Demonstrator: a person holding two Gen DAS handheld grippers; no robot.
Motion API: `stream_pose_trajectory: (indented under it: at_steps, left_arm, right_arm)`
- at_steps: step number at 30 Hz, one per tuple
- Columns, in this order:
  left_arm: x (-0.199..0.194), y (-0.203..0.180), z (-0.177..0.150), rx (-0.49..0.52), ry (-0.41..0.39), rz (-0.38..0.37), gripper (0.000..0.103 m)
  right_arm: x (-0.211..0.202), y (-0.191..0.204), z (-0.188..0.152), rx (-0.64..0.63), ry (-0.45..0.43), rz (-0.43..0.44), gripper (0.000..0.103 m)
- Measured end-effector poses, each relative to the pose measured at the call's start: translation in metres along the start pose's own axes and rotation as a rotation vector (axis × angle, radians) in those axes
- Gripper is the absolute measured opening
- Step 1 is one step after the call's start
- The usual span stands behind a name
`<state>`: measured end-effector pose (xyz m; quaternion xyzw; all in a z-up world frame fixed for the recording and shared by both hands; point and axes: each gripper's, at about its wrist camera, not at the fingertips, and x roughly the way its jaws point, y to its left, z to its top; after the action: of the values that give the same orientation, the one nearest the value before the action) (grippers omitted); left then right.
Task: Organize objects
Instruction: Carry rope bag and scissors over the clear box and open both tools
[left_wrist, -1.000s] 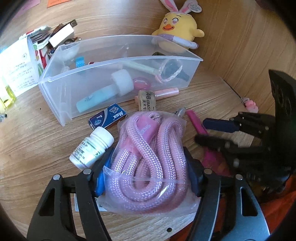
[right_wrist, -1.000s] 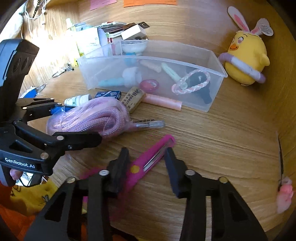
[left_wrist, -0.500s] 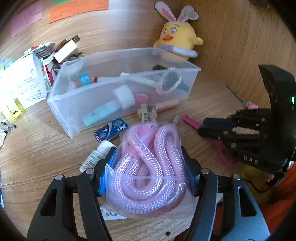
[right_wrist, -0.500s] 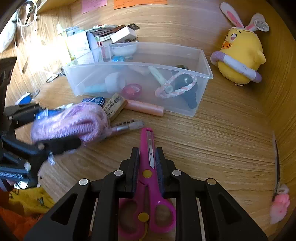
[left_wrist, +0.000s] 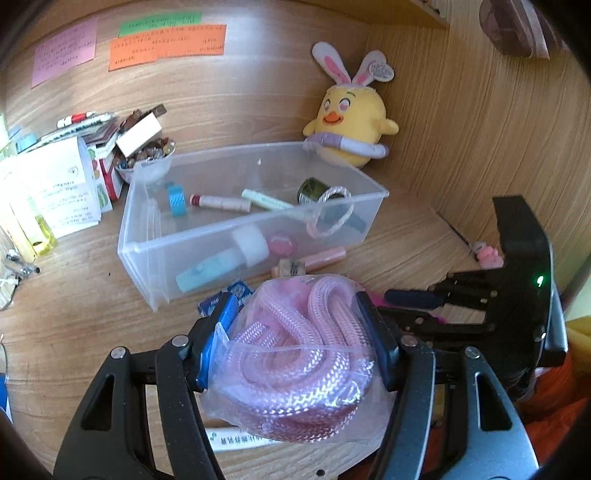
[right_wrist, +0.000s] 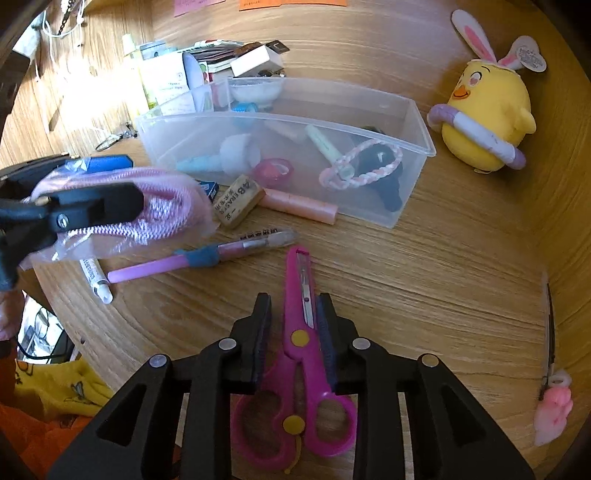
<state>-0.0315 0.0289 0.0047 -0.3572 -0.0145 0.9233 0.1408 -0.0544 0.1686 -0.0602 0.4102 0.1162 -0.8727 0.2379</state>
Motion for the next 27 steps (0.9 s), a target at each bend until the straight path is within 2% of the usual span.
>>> stream_pose_trajectory:
  at_steps: [6,10,19,22,23,27]
  left_arm:
    - [-0.014,0.005,0.012,-0.025,-0.055,-0.013,0.063]
    - [-0.027,0.009,0.021,-0.031,-0.101,-0.002,0.063]
    - [-0.040,0.028,0.036,-0.080,-0.181,0.030,0.063]
    - [-0.040,0.038,0.040,-0.109,-0.195,0.032,0.063]
    - [-0.039,0.042,0.042,-0.123,-0.199,0.034,0.063]
    - [-0.034,0.056,0.049,-0.156,-0.202,0.045,0.063]
  right_arm:
    - [0.000,0.000,0.002,0.021,0.000,0.026,0.016]
    - [-0.009,0.001,0.007,0.020,-0.031,0.017,0.016]
    - [-0.053,-0.011,0.034,0.057,-0.193,-0.027,0.015]
    - [-0.064,-0.013,0.045,0.063,-0.242,-0.038,0.012]
    - [-0.066,-0.014,0.050,0.065,-0.256,-0.041,0.007]
    - [-0.073,-0.018,0.062,0.070,-0.301,-0.042,0.007]
